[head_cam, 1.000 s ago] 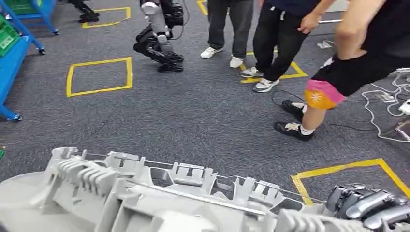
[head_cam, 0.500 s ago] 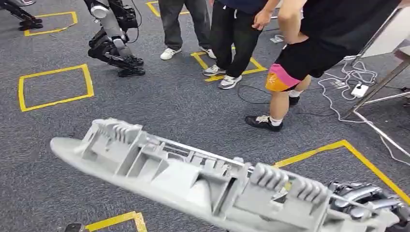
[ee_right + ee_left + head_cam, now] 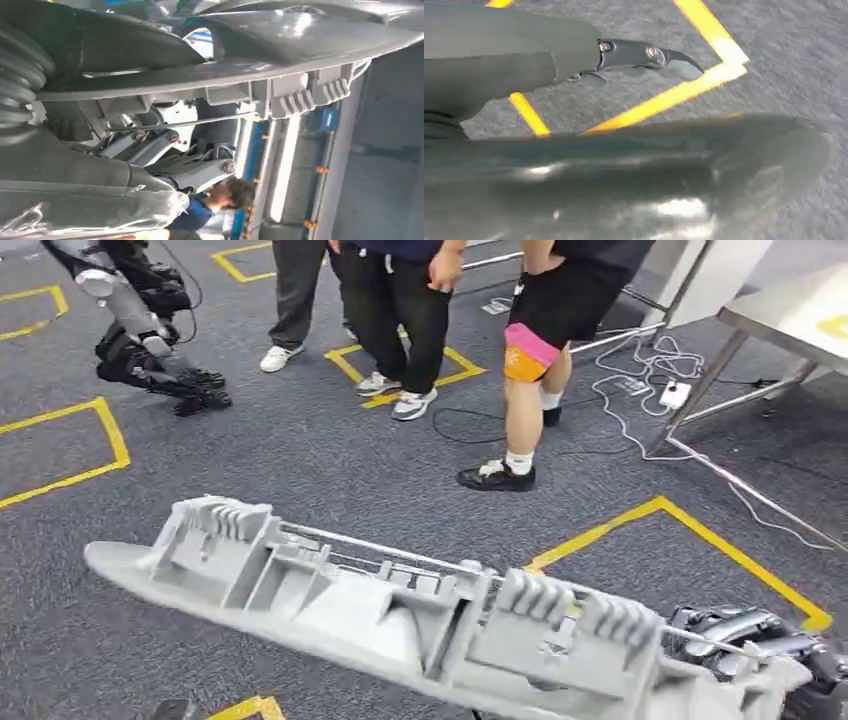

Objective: Take the parts from the cabinet and place them on the table.

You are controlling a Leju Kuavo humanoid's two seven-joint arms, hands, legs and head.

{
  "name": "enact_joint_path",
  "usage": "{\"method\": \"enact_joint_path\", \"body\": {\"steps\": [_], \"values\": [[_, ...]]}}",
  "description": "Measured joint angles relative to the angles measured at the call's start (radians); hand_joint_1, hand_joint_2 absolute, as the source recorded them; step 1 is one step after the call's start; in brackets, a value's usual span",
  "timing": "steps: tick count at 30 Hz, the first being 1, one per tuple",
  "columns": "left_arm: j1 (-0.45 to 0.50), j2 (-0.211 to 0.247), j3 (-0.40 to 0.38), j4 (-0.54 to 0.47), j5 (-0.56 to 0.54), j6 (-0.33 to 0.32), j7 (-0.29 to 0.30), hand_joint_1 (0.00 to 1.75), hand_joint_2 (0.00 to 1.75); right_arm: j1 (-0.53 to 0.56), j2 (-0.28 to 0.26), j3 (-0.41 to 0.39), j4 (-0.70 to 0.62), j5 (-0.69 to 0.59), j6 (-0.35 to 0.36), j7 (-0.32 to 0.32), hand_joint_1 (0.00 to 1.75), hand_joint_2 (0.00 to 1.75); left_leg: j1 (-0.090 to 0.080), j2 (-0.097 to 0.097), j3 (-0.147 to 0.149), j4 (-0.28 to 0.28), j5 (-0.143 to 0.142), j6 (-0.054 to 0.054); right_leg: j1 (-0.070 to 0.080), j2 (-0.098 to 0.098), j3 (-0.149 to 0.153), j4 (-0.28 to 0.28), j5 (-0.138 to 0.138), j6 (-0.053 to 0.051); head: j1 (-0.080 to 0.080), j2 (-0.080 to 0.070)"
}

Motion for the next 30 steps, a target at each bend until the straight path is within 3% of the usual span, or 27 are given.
{"method": "enact_joint_path", "body": {"steps": [1, 2, 3, 4, 5, 6, 7, 8, 9, 13, 14, 15, 16, 18, 19, 20, 21, 22, 23, 24, 25, 28, 29, 30], "values": [[0.0, -0.002, 0.0, 0.0, 0.0, 0.0, 0.0, 0.0, 0.0, -0.005, 0.0, 0.005, 0.0, -0.001, -0.002, 0.001, 1.75, 1.75, 0.0, -0.021, -0.033, 0.067, -0.036, -0.001, -0.001, 0.011, -0.001, 0.0, 0.0, -0.002, 0.0, 0.0], [0.004, -0.002, 0.0, 0.0, 0.0, 0.0, 0.002, 0.0, 0.0, -0.007, 0.0, 0.01, 0.0, -0.001, -0.003, 0.002, 1.75, 1.75, 0.0, -0.028, -0.076, 0.15, -0.074, -0.002, -0.001, 0.023, -0.001, 0.0, -0.001, -0.004, -0.004, 0.0], [0.008, -0.003, 0.0, 0.0, 0.0, 0.0, 0.004, 0.0, 0.0, -0.007, 0.0, 0.01, 0.0, -0.001, -0.005, 0.004, 1.75, 1.75, 0.0, -0.031, -0.116, 0.223, -0.097, -0.003, -0.001, 0.037, -0.001, 0.0, -0.001, -0.004, -0.003, 0.0], [0.01, -0.003, -0.001, 0.0, -0.002, 0.0, 0.011, 0.0, 0.0, -0.006, -0.001, 0.013, 0.0, 0.001, -0.008, 0.009, 1.75, 1.75, 0.0, -0.032, -0.141, 0.254, -0.093, -0.004, -0.001, 0.053, -0.001, 0.0, -0.001, -0.004, -0.003, 0.0], [0.011, -0.005, -0.004, 0.0, -0.005, 0.004, 0.02, 0.0, 0.0, -0.005, -0.001, 0.019, 0.0, 0.003, -0.01, 0.013, 1.75, 1.75, 0.001, -0.032, -0.14, 0.237, -0.065, -0.004, -0.002, 0.067, 0.0, 0.001, -0.001, -0.004, -0.003, 0.0], [0.009, -0.006, -0.01, 0.0, -0.01, 0.011, 0.03, 0.0, 0.0, -0.004, -0.002, 0.026, 0.0, 0.005, -0.014, 0.018, 1.75, 1.75, 0.002, -0.033, -0.122, 0.186, -0.021, -0.005, -0.003, 0.08, 0.002, 0.001, -0.002, -0.003, -0.003, 0.0], [0.008, -0.006, -0.015, 0.0, -0.013, 0.018, 0.038, 0.0, 0.0, -0.002, -0.002, 0.032, -0.001, 0.005, -0.019, 0.021, 1.75, 1.75, 0.004, -0.039, -0.088, 0.109, 0.029, -0.006, -0.006, 0.093, 0.004, 0.002, -0.003, 0.0, -0.003, 0.0], [0.007, -0.008, -0.019, 0.0, -0.014, 0.022, 0.042, 0.0, 0.0, 0.001, -0.002, 0.038, -0.003, 0.006, -0.024, 0.023, 1.75, 1.75, 0.009, -0.065, -0.048, 0.023, 0.072, -0.009, -0.009, 0.106, 0.005, 0.004, -0.004, 0.006, -0.003, 0.0], [0.007, -0.013, -0.022, 0.0, -0.016, 0.022, 0.045, 0.0, 0.0, 0.003, -0.003, 0.044, -0.007, 0.006, -0.032, 0.024, 1.75, 1.75, 0.014, -0.115, -0.026, -0.025, 0.06, -0.01, -0.004, 0.117, 0.0, 0.011, -0.007, 0.016, -0.005, 0.0], [0.005, -0.024, -0.038, 0.0, -0.021, 0.023, 0.045, 0.0, 0.0, 0.016, -0.013, 0.065, -0.019, 0.002, -0.051, 0.019, 1.75, 1.75, 0.01, -0.084, -0.021, -0.038, 0.057, 0.02, -0.011, 0.152, -0.016, 0.0, 0.002, 0.037, -0.005, 0.0], [0.002, -0.029, -0.041, 0.0, -0.019, 0.022, 0.044, 0.0, 0.0, 0.018, -0.016, 0.068, -0.022, 0.002, -0.051, 0.018, 1.75, 1.75, 0.014, -0.071, -0.021, -0.042, 0.06, 0.031, -0.01, 0.12, -0.017, 0.011, -0.003, 0.04, -0.005, 0.0], [0.001, -0.03, -0.042, 0.0, -0.017, 0.022, 0.042, 0.0, 0.0, 0.016, -0.018, 0.069, -0.026, 0.002, -0.051, 0.018, 1.75, 1.75, 0.012, -0.064, -0.019, -0.042, 0.058, 0.039, -0.005, 0.063, -0.033, 0.049, -0.031, 0.044, 0.002, 0.0], [0.002, -0.031, -0.042, 0.0, -0.016, 0.022, 0.042, 0.0, 0.0, 0.012, -0.02, 0.073, -0.026, 0.002, -0.052, 0.018, 1.75, 1.75, 0.01, -0.053, -0.018, -0.042, 0.056, 0.041, -0.005, 0.038, -0.065, 0.117, -0.072, 0.047, 0.004, 0.0], [0.008, -0.031, -0.043, 0.0, -0.015, 0.022, 0.042, 0.0, 0.0, 0.011, -0.024, 0.077, -0.027, 0.0, -0.052, 0.016, 1.75, 1.75, 0.007, -0.029, -0.017, -0.041, 0.053, 0.045, -0.007, 0.024, -0.146, 0.282, -0.144, 0.05, 0.004, 0.0], [0.009, -0.032, -0.043, 0.0, -0.014, 0.022, 0.042, 0.0, 0.0, 0.011, -0.025, 0.078, -0.027, 0.0, -0.052, 0.016, 1.75, 1.75, 0.006, -0.017, -0.016, -0.041, 0.052, 0.046, -0.007, 0.023, -0.171, 0.329, -0.153, 0.052, 0.004, 0.0], [0.008, -0.032, -0.043, 0.0, -0.013, 0.019, 0.042, 0.0, 0.0, 0.011, -0.027, 0.079, -0.026, 0.0, -0.052, 0.016, 1.75, 1.75, 0.006, -0.005, -0.012, -0.041, 0.05, 0.045, -0.007, 0.022, -0.169, 0.323, -0.136, 0.052, 0.003, 0.0], [0.007, -0.034, -0.043, 0.0, -0.012, 0.014, 0.042, 0.0, 0.0, 0.01, -0.028, 0.08, -0.026, 0.0, -0.05, 0.015, 1.75, 1.75, 0.006, 0.005, -0.008, -0.041, 0.046, 0.043, -0.007, 0.021, -0.141, 0.27, -0.099, 0.051, 0.004, 0.0], [0.005, -0.036, -0.043, 0.0, -0.01, 0.01, 0.042, 0.0, 0.0, 0.008, -0.03, 0.082, -0.026, -0.002, -0.048, 0.015, 1.75, 1.75, 0.006, 0.016, -0.001, -0.041, 0.042, 0.041, -0.007, 0.012, -0.092, 0.18, -0.051, 0.047, 0.004, 0.0], [0.005, -0.038, -0.043, 0.0, -0.007, 0.006, 0.042, 0.0, 0.0, 0.005, -0.03, 0.082, -0.026, -0.003, -0.045, 0.014, 1.75, 1.75, 0.006, 0.025, 0.007, -0.041, 0.037, 0.037, -0.007, -0.011, -0.04, 0.084, -0.012, 0.045, 0.004, 0.0], [0.005, -0.038, -0.043, 0.0, -0.005, 0.004, 0.041, 0.0, 0.0, 0.001, -0.031, 0.082, -0.027, -0.005, -0.04, 0.012, 1.75, 1.75, 0.002, 0.031, 0.012, -0.041, 0.033, 0.031, -0.002, -0.064, -0.009, 0.022, -0.009, 0.044, 0.005, 0.0], [0.004, -0.039, -0.043, 0.0, -0.003, 0.002, 0.041, 0.0, 0.0, -0.004, -0.032, 0.083, -0.027, -0.008, -0.037, 0.011, 1.75, 1.75, -0.006, 0.037, 0.012, -0.039, 0.028, 0.024, 0.0, -0.052, -0.002, 0.02, -0.01, 0.033, 0.004, 0.0], [-0.004, -0.042, -0.043, 0.0, -0.003, -0.003, 0.039, 0.0, 0.0, -0.007, -0.032, 0.083, -0.029, -0.01, -0.03, 0.01, 1.75, 1.75, -0.004, 0.065, 0.022, -0.049, 0.028, 0.011, 0.004, -0.019, -0.015, 0.019, -0.01, 0.019, 0.005, 0.0], [-0.005, -0.042, -0.043, -0.001, -0.002, -0.003, 0.039, 0.0, 0.0, -0.009, -0.032, 0.083, -0.03, -0.01, -0.028, 0.01, 1.75, 1.75, -0.002, 0.063, 0.023, -0.048, 0.022, 0.002, -0.003, -0.007, -0.008, 0.012, -0.005, 0.01, 0.005, 0.0], [-0.009, -0.042, -0.043, -0.001, -0.002, -0.003, 0.038, 0.0, 0.0, -0.012, -0.032, 0.084, -0.03, -0.009, -0.024, 0.011, 1.75, 1.75, -0.001, 0.018, 0.02, -0.032, 0.008, -0.002, -0.006, 0.001, -0.007, 0.009, -0.004, 0.008, 0.0, 0.0]]}}
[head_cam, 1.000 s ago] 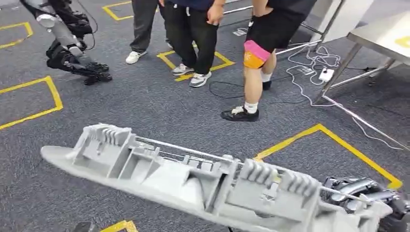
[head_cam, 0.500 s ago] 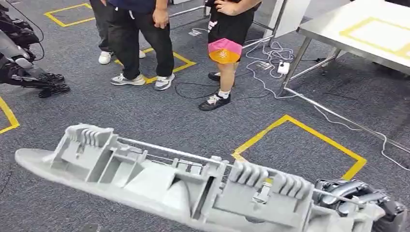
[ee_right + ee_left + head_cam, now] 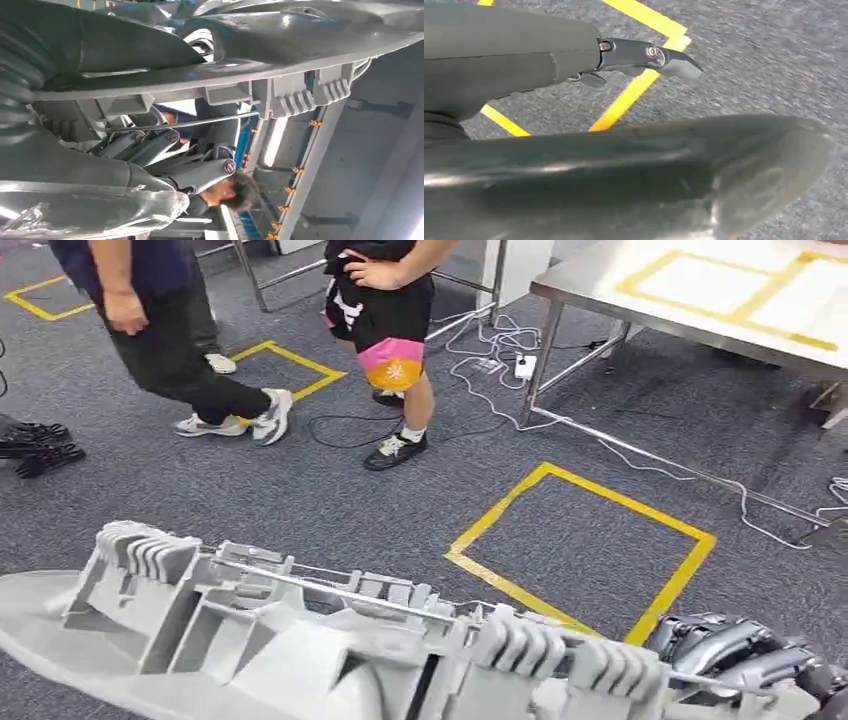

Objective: Take the parts from the cabinet and place them on the table.

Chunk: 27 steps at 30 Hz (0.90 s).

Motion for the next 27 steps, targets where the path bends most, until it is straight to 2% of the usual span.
{"method": "enact_joint_path", "body": {"steps": [1, 2, 3, 4, 5, 6, 7, 8, 9, 10, 13, 14, 15, 16, 17, 18, 19, 20, 21, 23, 24, 25, 26, 27], "values": [[-0.001, -0.002, 0.0, 0.0, 0.001, 0.0, -0.001, 0.0, 0.0, -0.009, 0.0, 0.002, 0.0, 0.0, 0.003, 0.002, 1.75, 1.75, 0.0, -0.034, -0.028, 0.055, -0.035, -0.001, -0.002, 0.009, -0.001, 0.0, 0.001, -0.005, -0.004, 0.0], [0.0, -0.003, 0.0, 0.0, 0.002, -0.002, -0.001, 0.0, 0.0, -0.016, 0.0, 0.005, 0.001, 0.001, 0.003, 0.006, 1.75, 1.75, 0.0, -0.046, -0.07, 0.14, -0.077, -0.002, -0.002, 0.021, -0.002, 0.0, 0.001, -0.007, -0.006, 0.0], [0.001, -0.003, 0.0, 0.0, 0.005, -0.003, -0.001, 0.0, 0.0, -0.018, 0.0, 0.008, 0.001, 0.002, 0.003, 0.009, 1.75, 1.75, 0.0, -0.049, -0.118, 0.228, -0.111, -0.002, -0.002, 0.033, -0.003, 0.0, 0.0, -0.009, -0.006, 0.0], [0.004, -0.003, 0.0, 0.0, 0.008, -0.003, -0.001, 0.0, 0.0, -0.018, 0.0, 0.008, 0.001, 0.002, 0.003, 0.014, 1.75, 1.75, 0.0, -0.05, -0.154, 0.287, -0.123, -0.002, -0.002, 0.046, -0.002, 0.0, 0.0, -0.009, -0.006, 0.0], [0.006, -0.003, 0.0, 0.0, 0.008, -0.003, -0.001, 0.0, 0.0, -0.017, 0.0, 0.008, 0.001, 0.003, 0.003, 0.019, 1.75, 1.75, 0.0, -0.05, -0.168, 0.299, -0.109, -0.002, -0.002, 0.059, -0.002, 0.0, 0.0, -0.009, -0.005, 0.0], [0.007, -0.003, 0.0, 0.0, 0.011, -0.004, -0.001, 0.0, 0.0, -0.017, 0.0, 0.009, 0.001, 0.005, 0.003, 0.021, 1.75, 1.75, 0.001, -0.051, -0.162, 0.269, -0.072, -0.001, -0.004, 0.072, -0.001, 0.0, 0.0, -0.008, -0.007, 0.0], [0.006, -0.003, 0.0, 0.0, 0.011, -0.005, -0.001, 0.0, 0.0, -0.018, 0.0, 0.011, 0.001, 0.006, 0.003, 0.024, 1.75, 1.75, 0.001, -0.054, -0.135, 0.198, -0.019, 0.0, -0.006, 0.086, 0.001, 0.0, 0.0, -0.006, -0.006, 0.0], [0.006, -0.003, 0.0, 0.0, 0.011, -0.007, -0.001, 0.0, 0.0, -0.018, 0.0, 0.015, 0.001, 0.008, 0.003, 0.027, 1.75, 1.75, 0.004, -0.068, -0.092, 0.101, 0.035, -0.001, -0.009, 0.099, 0.002, 0.001, 0.001, -0.002, -0.006, 0.0], [0.006, -0.003, 0.0, 0.0, 0.012, -0.008, -0.001, 0.0, 0.0, -0.018, 0.0, 0.019, 0.001, 0.008, 0.003, 0.029, 1.75, 1.75, 0.011, -0.11, -0.059, 0.028, 0.063, -0.005, -0.01, 0.11, 0.001, 0.001, 0.0, 0.004, -0.008, 0.0], [0.005, -0.005, -0.001, 0.0, 0.012, -0.008, -0.001, 0.0, 0.0, -0.02, 0.0, 0.023, 0.002, 0.009, 0.003, 0.031, 1.75, 1.75, 0.018, -0.148, -0.044, -0.014, 0.047, -0.002, -0.004, 0.122, -0.008, 0.012, -0.002, 0.012, -0.013, 0.0], [0.004, -0.006, -0.005, 0.0, 0.012, 0.012, 0.0, 0.0, 0.0, -0.02, 0.0, 0.03, 0.003, 0.006, -0.001, 0.032, 1.75, 1.75, 0.009, -0.122, -0.047, -0.005, 0.047, 0.019, -0.012, 0.148, -0.014, -0.008, 0.01, 0.033, -0.013, 0.0], [0.002, -0.008, -0.007, 0.0, 0.012, 0.018, -0.003, 0.0, 0.0, -0.022, -0.001, 0.034, 0.005, 0.003, -0.002, 0.032, 1.75, 1.75, 0.018, -0.107, -0.045, -0.011, 0.053, 0.03, -0.012, 0.159, -0.017, -0.008, 0.01, 0.038, -0.014, 0.0], [-0.002, -0.008, -0.007, 0.0, 0.012, 0.018, -0.005, 0.0, 0.0, -0.023, -0.001, 0.037, 0.005, 0.0, -0.001, 0.031, 1.75, 1.75, 0.017, -0.096, -0.045, -0.011, 0.054, 0.035, -0.007, 0.113, -0.022, 0.01, -0.001, 0.04, -0.011, 0.0], [-0.003, -0.006, -0.008, 0.0, 0.012, 0.018, -0.008, 0.0, 0.0, -0.032, -0.002, 0.041, 0.007, -0.005, -0.001, 0.031, 1.75, 1.75, 0.017, -0.088, -0.044, -0.011, 0.052, 0.043, -0.005, 0.07, -0.044, 0.055, -0.033, 0.043, 0.0, 0.0], [-0.001, -0.005, -0.009, 0.0, 0.013, 0.018, -0.009, 0.0, 0.0, -0.04, -0.002, 0.043, 0.009, -0.008, -0.001, 0.031, 1.75, 1.75, 0.013, -0.076, -0.044, -0.011, 0.052, 0.045, -0.005, 0.047, -0.079, 0.126, -0.071, 0.046, 0.003, 0.0], [0.002, -0.005, -0.01, 0.0, 0.014, 0.016, -0.009, 0.0, 0.0, -0.045, -0.002, 0.046, 0.011, -0.012, -0.001, 0.03, 1.75, 1.75, 0.01, -0.062, -0.044, -0.011, 0.05, 0.048, -0.006, 0.033, -0.12, 0.211, -0.111, 0.047, 0.003, 0.0], [0.006, -0.004, -0.013, 0.0, 0.014, 0.013, -0.011, 0.0, 0.0, -0.045, -0.002, 0.048, 0.013, -0.016, -0.001, 0.029, 1.75, 1.75, 0.008, -0.047, -0.044, -0.011, 0.049, 0.048, -0.006, 0.026, -0.156, 0.283, -0.136, 0.048, 0.003, 0.0], [0.006, -0.005, -0.015, 0.0, 0.014, 0.01, -0.012, 0.0, 0.0, -0.045, -0.002, 0.05, 0.014, -0.018, -0.001, 0.03, 1.75, 1.75, 0.007, -0.036, -0.043, -0.011, 0.048, 0.048, -0.006, 0.022, -0.166, 0.304, -0.133, 0.049, 0.003, 0.0], [0.006, -0.005, -0.016, 0.0, 0.014, 0.008, -0.014, 0.0, 0.0, -0.045, -0.002, 0.05, 0.016, -0.018, -0.001, 0.03, 1.75, 1.75, 0.007, -0.025, -0.041, -0.011, 0.046, 0.047, -0.006, 0.02, -0.153, 0.28, -0.109, 0.048, 0.003, 0.0], [0.003, -0.006, -0.021, 0.0, 0.014, 0.006, -0.018, 0.0, 0.0, -0.046, -0.002, 0.05, 0.017, -0.018, -0.002, 0.03, 1.75, 1.75, 0.006, -0.006, -0.031, -0.011, 0.041, 0.042, -0.005, 0.009, -0.068, 0.128, -0.031, 0.042, 0.003, 0.0], [0.004, -0.006, -0.024, 0.0, 0.014, 0.006, -0.019, 0.0, 0.0, -0.047, -0.002, 0.051, 0.017, -0.018, -0.002, 0.03, 1.75, 1.75, 0.006, 0.003, -0.024, -0.011, 0.037, 0.038, -0.003, -0.027, -0.014, 0.036, 0.002, 0.039, 0.004, 0.0], [0.004, -0.006, -0.024, 0.0, 0.014, 0.006, -0.021, 0.0, 0.0, -0.051, -0.002, 0.051, 0.017, -0.018, -0.003, 0.03, 1.75, 1.75, -0.001, 0.01, -0.021, -0.01, 0.033, 0.032, 0.004, -0.052, -0.002, 0.01, -0.012, 0.034, 0.003, 0.0], [0.004, -0.006, -0.025, 0.0, 0.014, 0.006, -0.021, 0.0, 0.0, -0.051, -0.002, 0.051, 0.017, -0.018, -0.004, 0.029, 1.75, 1.75, -0.003, 0.015, -0.02, -0.009, 0.03, 0.024, 0.003, -0.039, 0.0, 0.005, -0.006, 0.024, 0.002, 0.0], [0.003, -0.006, -0.025, 0.0, 0.016, 0.006, -0.022, 0.0, 0.0, -0.05, -0.002, 0.051, 0.017, -0.018, -0.006, 0.029, 1.75, 1.75, -0.002, 0.024, -0.019, -0.011, 0.031, 0.02, 0.005, -0.028, -0.004, 0.007, -0.006, 0.021, 0.002, 0.0]]}}
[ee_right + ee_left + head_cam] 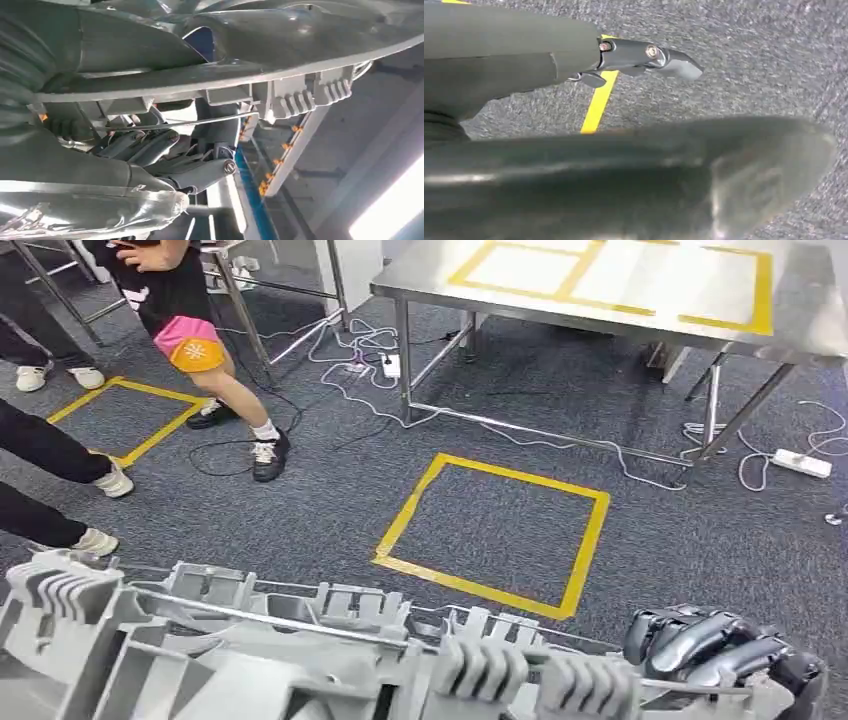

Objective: Take the parts from the cabinet and place them on the table.

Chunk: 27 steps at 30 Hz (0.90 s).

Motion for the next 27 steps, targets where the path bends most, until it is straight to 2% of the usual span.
{"method": "enact_joint_path", "body": {"steps": [2, 3, 4, 5, 6, 7, 8, 9, 10, 11, 12, 13, 14, 17, 18, 19, 20, 21, 22, 23, 24, 25, 26, 27], "values": [[-0.004, 0.0, -0.001, 0.0, 0.002, -0.001, -0.001, 0.0, 0.0, 0.001, 0.0, 0.0, 0.0, 0.0, -0.001, 0.0, 1.75, 1.75, 0.001, 0.019, 0.008, -0.009, 0.0, -0.013, 0.002, 0.02, -0.004, -0.005, 0.003, -0.013, 0.001, 0.0], [-0.005, 0.0, -0.001, 0.0, 0.003, -0.001, -0.002, 0.0, 0.0, 0.003, 0.0, 0.0, 0.0, 0.0, -0.001, 0.0, 1.75, 1.75, 0.004, 0.0, 0.008, -0.006, -0.006, -0.02, -0.008, 0.029, 0.003, -0.013, 0.008, -0.02, -0.001, 0.0], [-0.006, 0.0, -0.001, 0.0, 0.003, -0.001, -0.002, 0.0, 0.0, 0.001, 0.0, 0.0, 0.0, 0.0, -0.001, 0.0, 1.75, 1.75, 0.004, -0.042, -0.003, 0.022, -0.029, -0.023, -0.01, 0.037, 0.004, -0.014, 0.009, -0.024, -0.005, 0.0], [-0.005, -0.003, -0.001, 0.0, 0.003, -0.002, -0.002, 0.0, 0.0, -0.002, 0.0, 0.0, 0.0, 0.0, -0.001, 0.0, 1.75, 1.75, 0.004, -0.064, -0.039, 0.093, -0.071, -0.025, -0.01, 0.046, 0.002, -0.014, 0.01, -0.026, -0.007, 0.0], [-0.003, -0.003, -0.002, 0.0, 0.003, -0.002, -0.002, 0.0, 0.0, -0.002, -0.001, 0.0, 0.0, -0.001, -0.001, 0.0, 1.75, 1.75, 0.004, -0.07, -0.081, 0.175, -0.109, -0.026, -0.01, 0.055, 0.002, -0.014, 0.01, -0.028, -0.009, 0.0], [0.0, -0.003, -0.002, 0.0, 0.004, -0.002, -0.002, 0.0, 0.0, -0.001, -0.001, 0.0, 0.0, -0.001, -0.002, 0.0, 1.75, 1.75, 0.004, -0.071, -0.121, 0.253, -0.137, -0.027, -0.01, 0.067, 0.001, -0.014, 0.009, -0.029, -0.008, 0.0], [0.003, -0.003, -0.002, 0.0, 0.004, -0.002, -0.002, 0.0, 0.0, -0.001, -0.001, 0.0, 0.0, -0.001, -0.002, 0.0, 1.75, 1.75, 0.003, -0.072, -0.151, 0.3, -0.141, -0.027, -0.01, 0.08, 0.001, -0.014, 0.01, -0.03, -0.008, 0.0], [0.003, -0.003, -0.002, 0.0, 0.004, -0.002, -0.002, 0.0, 0.0, 0.0, -0.002, 0.0, 0.0, -0.001, -0.002, 0.0, 1.75, 1.75, 0.003, -0.073, -0.153, 0.292, -0.119, -0.026, -0.01, 0.093, 0.002, -0.014, 0.01, -0.029, -0.008, 0.0], [0.003, -0.003, -0.002, 0.0, 0.004, -0.002, -0.002, 0.0, 0.0, 0.0, -0.002, 0.0, 0.0, -0.001, -0.002, 0.0, 1.75, 1.75, 0.004, -0.074, -0.138, 0.249, -0.079, -0.024, -0.011, 0.106, 0.003, -0.014, 0.01, -0.029, -0.008, 0.0], [0.002, -0.003, -0.002, 0.0, 0.004, -0.002, -0.002, 0.0, 0.0, -0.001, -0.002, 0.0, 0.0, -0.001, -0.002, 0.0, 1.75, 1.75, 0.005, -0.08, -0.1, 0.164, -0.024, -0.022, -0.013, 0.12, 0.004, -0.014, 0.011, -0.026, -0.008, 0.0], [0.002, -0.003, -0.002, 0.0, 0.004, -0.002, -0.002, 0.0, 0.0, -0.001, -0.002, 0.0, 0.0, -0.001, -0.002, 0.0, 1.75, 1.75, 0.007, -0.104, -0.056, 0.073, 0.02, -0.022, -0.015, 0.132, 0.005, -0.014, 0.011, -0.022, -0.008, 0.0], [0.002, -0.004, -0.002, 0.0, 0.004, -0.002, -0.002, 0.0, 0.0, -0.001, -0.002, 0.0, 0.0, -0.001, -0.002, 0.0, 1.75, 1.75, 0.013, -0.158, -0.029, 0.014, 0.029, -0.021, -0.014, 0.142, 0.003, -0.013, 0.012, -0.016, -0.01, 0.0], [0.001, -0.004, -0.002, 0.0, 0.004, -0.002, -0.002, 0.0, 0.0, -0.002, -0.002, 0.0, 0.0, -0.001, -0.002, 0.0, 1.75, 1.75, 0.016, -0.166, -0.024, -0.007, 0.02, -0.013, -0.009, 0.153, -0.003, -0.005, 0.01, -0.01, -0.01, 0.0], [-0.001, -0.004, -0.003, 0.0, 0.005, -0.003, -0.002, 0.0, 0.0, 0.001, -0.002, 0.0, 0.0, -0.001, 0.001, 0.0, 1.75, 1.75, 0.008, -0.139, -0.022, -0.005, 0.022, 0.008, -0.017, 0.179, -0.012, -0.026, 0.022, 0.011, -0.01, 0.0], [-0.003, -0.008, -0.003, -0.001, 0.005, -0.005, -0.002, 0.0, 0.0, 0.001, -0.002, 0.0, 0.0, -0.001, 0.005, 0.0, 1.75, 1.75, 0.016, -0.123, -0.021, -0.011, 0.027, 0.018, -0.017, 0.183, -0.012, -0.023, 0.02, 0.016, -0.011, 0.0], [-0.004, -0.004, -0.003, -0.001, 0.005, -0.006, -0.002, 0.0, 0.0, 0.0, -0.003, 0.0, 0.0, -0.002, 0.007, 0.0, 1.75, 1.75, 0.016, -0.114, -0.02, -0.012, 0.026, 0.025, -0.01, 0.127, -0.023, 0.004, 0.002, 0.019, -0.005, 0.0], [-0.004, -0.003, -0.004, -0.001, 0.005, -0.006, -0.002, 0.0, 0.0, -0.004, -0.003, 0.0, 0.0, -0.002, 0.009, 0.0, 1.75, 1.75, 0.014, -0.104, -0.019, -0.012, 0.024, 0.031, -0.01, 0.087, -0.05, 0.061, -0.036, 0.023, 0.001, 0.0], [-0.001, -0.003, -0.004, -0.001, 0.006, -0.006, -0.001, 0.0, 0.0, -0.006, -0.003, 0.0, 0.001, -0.002, 0.01, 0.0, 1.75, 1.75, 0.011, -0.092, -0.018, -0.011, 0.023, 0.033, -0.01, 0.064, -0.087, 0.138, -0.077, 0.026, 0.002, 0.0], [0.002, -0.002, -0.004, -0.001, 0.006, -0.006, -0.001, 0.0, 0.0, -0.005, -0.004, 0.0, 0.001, -0.002, 0.009, 0.0, 1.75, 1.75, 0.009, -0.079, -0.017, -0.011, 0.022, 0.035, -0.011, 0.052, -0.13, 0.228, -0.117, 0.027, 0.001, 0.0], [0.004, -0.001, -0.004, -0.001, 0.005, -0.006, -0.001, 0.0, 0.0, -0.005, -0.005, 0.0, 0.003, -0.002, 0.009, 0.0, 1.75, 1.75, 0.007, -0.065, -0.016, -0.011, 0.02, 0.037, -0.011, 0.049, -0.161, 0.292, -0.137, 0.028, 0.002, 0.0], [0.004, 0.0, -0.004, -0.001, 0.005, -0.006, -0.001, 0.0, 0.0, -0.005, -0.005, 0.0, 0.005, -0.001, 0.01, 0.001, 1.75, 1.75, 0.006, -0.055, -0.014, -0.011, 0.018, 0.035, -0.011, 0.048, -0.168, 0.304, -0.13, 0.028, 0.001, 0.0], [0.002, 0.0, -0.004, -0.001, 0.005, -0.006, -0.001, 0.0, 0.0, -0.004, -0.006, 0.0, 0.006, -0.001, 0.009, 0.002, 1.75, 1.75, 0.006, -0.043, -0.01, -0.011, 0.016, 0.034, -0.011, 0.047, -0.146, 0.266, -0.1, 0.027, 0.002, 0.0], [0.002, -0.001, -0.004, -0.001, 0.006, -0.006, -0.001, 0.0, 0.0, -0.004, -0.006, 0.0, 0.007, -0.001, 0.009, 0.002, 1.75, 1.75, 0.006, -0.033, -0.004, -0.011, 0.012, 0.032, -0.011, 0.044, -0.105, 0.191, -0.06, 0.025, 0.002, 0.0], [0.001, -0.001, -0.004, -0.001, 0.006, -0.007, -0.001, 0.0, 0.0, -0.005, -0.007, 0.0, 0.007, 0.001, 0.009, 0.002, 1.75, 1.75, 0.006, -0.023, 0.003, -0.011, 0.007, 0.029, -0.011, 0.03, -0.052, 0.096, -0.019, 0.022, 0.002, 0.0]]}}
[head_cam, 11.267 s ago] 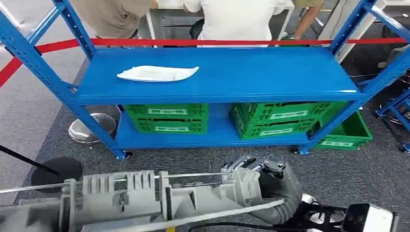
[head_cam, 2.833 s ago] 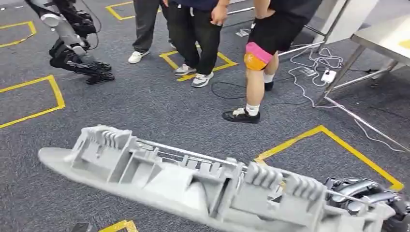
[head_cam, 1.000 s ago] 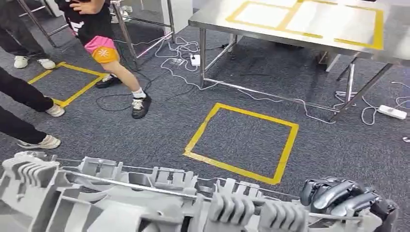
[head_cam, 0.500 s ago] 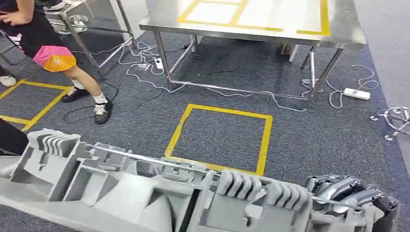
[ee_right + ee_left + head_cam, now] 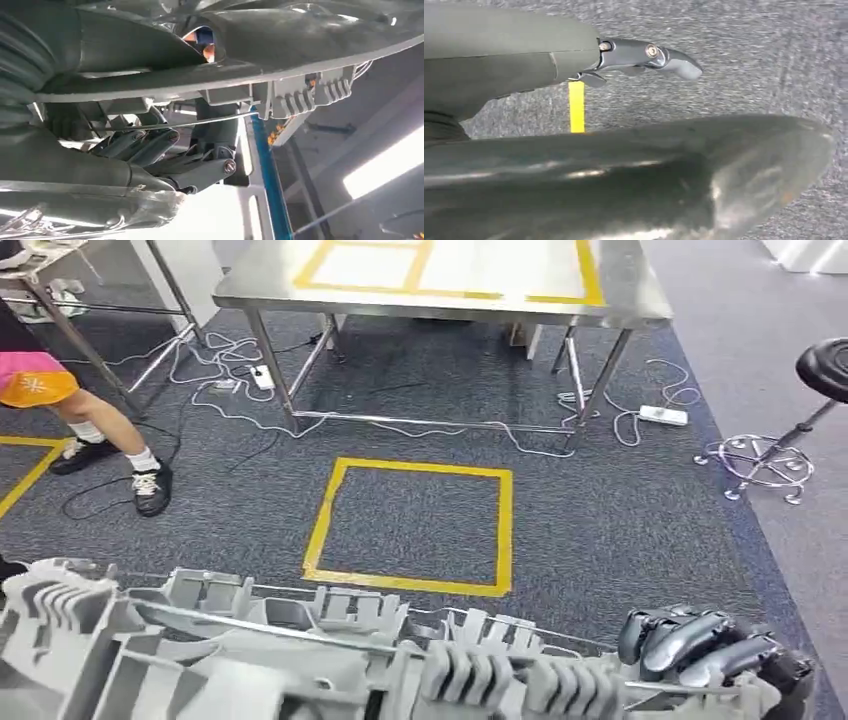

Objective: Take the parts from the cabinet and place them on the table.

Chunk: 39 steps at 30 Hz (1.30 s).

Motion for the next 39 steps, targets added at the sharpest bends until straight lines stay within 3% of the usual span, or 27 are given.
{"method": "enact_joint_path", "body": {"steps": [1, 2, 6, 7, 8, 9, 11, 12, 13, 14, 16, 17, 18, 20, 22, 23, 26, 27, 28, 29, 31, 32, 36, 37, 38, 39], "values": [[0.001, 0.0, 0.0, 0.0, 0.0, -0.002, 0.0, 0.0, 0.0, -0.002, 0.0, 0.0, 0.0, 0.003, -0.001, 0.001, 1.75, 1.75, -0.001, 0.0, 0.008, 0.0, -0.005, -0.006, 0.0, -0.019, 0.052, -0.089, 0.029, -0.002, 0.0, 0.0], [-0.001, 0.001, 0.0, 0.0, 0.0, -0.002, 0.0, 0.0, 0.0, -0.003, 0.0, 0.0, 0.001, 0.009, -0.001, 0.002, 1.75, 1.75, -0.008, 0.007, 0.007, 0.002, -0.01, -0.015, 0.004, -0.017, 0.066, -0.102, 0.018, -0.007, -0.001, 0.0], [-0.011, 0.001, -0.002, 0.0, 0.009, -0.008, 0.009, 0.0, 0.0, 0.001, -0.003, 0.0, 0.002, 0.029, -0.008, 0.004, 1.75, 1.75, -0.005, 0.015, 0.017, -0.008, -0.007, -0.037, 0.007, -0.002, 0.059, -0.11, 0.02, -0.034, -0.001, 0.0], [-0.01, 0.002, -0.002, 0.0, 0.011, -0.009, 0.012, 0.0, 0.0, 0.003, -0.003, -0.001, 0.002, 0.033, -0.011, 0.003, 1.75, 1.75, -0.002, 0.0, 0.016, -0.001, -0.016, -0.043, 0.0, 0.002, 0.064, -0.116, 0.023, -0.039, -0.002, 0.0], [-0.009, 0.0, -0.002, 0.0, 0.011, -0.01, 0.013, 0.0, 0.0, 0.001, -0.003, -0.001, 0.002, 0.035, -0.015, 0.002, 1.75, 1.75, -0.003, -0.027, -0.003, 0.036, -0.043, -0.046, -0.002, 0.003, 0.065, -0.117, 0.022, -0.044, -0.007, 0.0], [-0.007, -0.001, -0.002, 0.0, 0.013, -0.012, 0.017, 0.0, 0.0, 0.001, -0.003, -0.001, 0.002, 0.035, -0.018, 0.0, 1.75, 1.75, -0.002, -0.041, -0.042, 0.11, -0.083, -0.049, -0.002, 0.005, 0.065, -0.117, 0.02, -0.049, -0.007, 0.0], [0.0, -0.001, -0.003, 0.0, 0.015, -0.012, 0.019, 0.0, 0.0, 0.002, -0.004, -0.002, 0.002, 0.035, -0.02, 0.0, 1.75, 1.75, -0.002, -0.047, -0.129, 0.269, -0.138, -0.052, -0.001, 0.012, 0.065, -0.117, 0.018, -0.053, -0.008, 0.0], [0.003, -0.001, -0.003, 0.0, 0.017, -0.012, 0.02, 0.0, 0.0, 0.002, -0.004, -0.002, 0.003, 0.035, -0.02, 0.0, 1.75, 1.75, -0.002, -0.048, -0.153, 0.301, -0.136, -0.052, -0.001, 0.019, 0.066, -0.117, 0.018, -0.053, -0.008, 0.0], [0.005, 0.0, -0.003, 0.0, 0.017, -0.012, 0.02, 0.0, 0.0, 0.003, -0.004, -0.002, 0.003, 0.035, -0.021, 0.0, 1.75, 1.75, -0.002, -0.048, -0.155, 0.288, -0.11, -0.051, -0.001, 0.024, 0.068, -0.117, 0.017, -0.053, -0.008, 0.0], [0.006, 0.001, -0.003, 0.0, 0.018, -0.012, 0.02, 0.0, 0.0, 0.003, -0.004, -0.002, 0.003, 0.035, -0.021, 0.0, 1.75, 1.75, -0.002, -0.048, -0.139, 0.24, -0.063, -0.05, -0.002, 0.03, 0.071, -0.117, 0.015, -0.05, -0.008, 0.0], [0.006, 0.004, -0.003, 0.0, 0.019, -0.012, 0.02, 0.0, 0.0, 0.003, -0.004, -0.002, 0.003, 0.035, -0.022, -0.001, 1.75, 1.75, -0.001, -0.05, -0.066, 0.074, 0.033, -0.047, -0.004, 0.039, 0.079, -0.117, 0.011, -0.043, -0.008, 0.0], [0.005, 0.004, -0.003, 0.0, 0.019, -0.012, 0.02, 0.0, 0.0, 0.002, -0.004, -0.002, 0.003, 0.035, -0.023, -0.002, 1.75, 1.75, -0.002, -0.055, -0.044, 0.02, 0.038, -0.046, 0.003, 0.041, 0.079, -0.113, 0.008, -0.037, -0.01, 0.0], [0.003, 0.003, -0.003, 0.0, 0.019, -0.012, 0.02, 0.0, 0.0, 0.002, -0.004, -0.002, 0.003, 0.035, -0.023, -0.003, 1.75, 1.75, -0.001, -0.056, -0.037, 0.004, 0.028, -0.033, 0.005, 0.046, 0.075, -0.108, 0.003, -0.031, -0.011, 0.0], [0.002, 0.004, -0.003, 0.0, 0.019, -0.013, 0.02, 0.0, 0.0, 0.005, -0.005, -0.002, 0.003, 0.036, -0.024, -0.003, 1.75, 1.75, -0.006, -0.057, -0.039, 0.005, 0.025, -0.02, 0.002, 0.046, 0.078, -0.119, 0.005, -0.02, -0.012, 0.0], [0.002, 0.003, -0.003, 0.0, 0.019, -0.013, 0.02, 0.0, 0.0, 0.006, -0.005, -0.002, 0.003, 0.037, -0.026, -0.003, 1.75, 1.75, 0.002, -0.055, -0.033, -0.001, 0.029, -0.006, 0.001, 0.041, 0.078, -0.115, -0.001, -0.008, -0.011, 0.0], [0.001, 0.004, -0.003, 0.0, 0.019, -0.014, 0.019, 0.0, 0.0, 0.004, -0.005, -0.002, 0.003, 0.037, -0.026, -0.003, 1.75, 1.75, 0.002, -0.055, -0.029, -0.001, 0.025, 0.001, 0.002, 0.031, 0.067, -0.081, -0.021, -0.003, -0.003, 0.0], [0.003, 0.008, -0.004, 0.0, 0.019, -0.014, 0.018, 0.0, 0.0, 0.006, -0.005, -0.002, 0.003, 0.039, -0.029, -0.003, 1.75, 1.75, -0.002, -0.054, -0.023, 0.0, 0.018, 0.01, 0.0, 0.02, -0.06, 0.161, -0.128, 0.003, 0.002, 0.0], [0.003, 0.009, -0.004, 0.0, 0.019, -0.015, 0.018, 0.0, 0.0, 0.006, -0.005, -0.002, 0.004, 0.039, -0.029, -0.003, 1.75, 1.75, -0.003, -0.054, -0.02, 0.0, 0.015, 0.011, 0.0, 0.02, -0.087, 0.203, -0.133, 0.004, 0.002, 0.0], [0.004, 0.009, -0.005, 0.0, 0.019, -0.016, 0.018, 0.0, 0.0, 0.007, -0.005, -0.002, 0.005, 0.039, -0.029, -0.003, 1.75, 1.75, -0.003, -0.054, -0.015, 0.0, 0.011, 0.01, 0.0, 0.02, -0.09, 0.196, -0.113, 0.003, 0.001, 0.0], [0.004, 0.009, -0.005, 0.0, 0.019, -0.016, 0.018, 0.0, 0.0, 0.007, -0.005, -0.002, 0.006, 0.039, -0.03, -0.003, 1.75, 1.75, -0.003, -0.054, -0.008, 0.0, 0.006, 0.009, 0.0, 0.02, -0.071, 0.149, -0.073, 0.001, 0.002, 0.0], [0.004, 0.009, -0.01, 0.0, 0.019, -0.016, 0.017, 0.0, 0.0, 0.006, -0.006, -0.002, 0.007, 0.039, -0.031, -0.004, 1.75, 1.75, -0.002, -0.055, 0.013, 0.0, -0.007, 0.003, 0.0, 0.015, 0.016, -0.037, 0.029, -0.005, 0.002, 0.0], [0.004, 0.01, -0.012, 0.0, 0.02, -0.016, 0.017, 0.0, 0.0, 0.006, -0.006, -0.002, 0.007, 0.039, -0.031, -0.004, 1.75, 1.75, -0.004, -0.055, 0.019, 0.0, -0.015, -0.005, 0.002, 0.005, 0.046, -0.096, 0.034, -0.006, 0.003, 0.0], [0.001, 0.012, -0.018, 0.0, 0.02, -0.017, 0.017, 0.0, 0.0, 0.008, -0.006, -0.002, 0.007, 0.039, -0.032, -0.005, 1.75, 1.75, -0.006, -0.052, 0.028, -0.011, -0.021, -0.027, 0.008, 0.018, 0.05, -0.102, 0.022, -0.029, 0.001, 0.0], [-0.001, 0.014, -0.019, 0.0, 0.02, -0.017, 0.016, 0.0, 0.0, 0.008, -0.006, -0.003, 0.007, 0.039, -0.032, -0.005, 1.75, 1.75, -0.006, -0.051, 0.031, -0.01, -0.029, -0.035, 0.0, 0.02, 0.06, -0.111, 0.023, -0.037, 0.0, 0.0], [-0.001, 0.012, -0.02, 0.0, 0.02, -0.018, 0.014, 0.0, 0.0, 0.007, -0.006, -0.003, 0.007, 0.039, -0.032, -0.005, 1.75, 1.75, -0.006, -0.053, 0.026, 0.011, -0.038, -0.039, -0.001, 0.019, 0.067, -0.114, 0.019, -0.043, -0.005, 0.0], [-0.002, 0.012, -0.021, 0.0, 0.02, -0.021, 0.012, 0.0, 0.0, 0.006, -0.006, -0.003, 0.007, 0.039, -0.032, -0.005, 1.75, 1.75, -0.005, -0.054, -0.007, 0.071, -0.068, -0.041, -0.001, 0.018, 0.07, -0.114, 0.015, -0.049, -0.01, 0.0]]}}
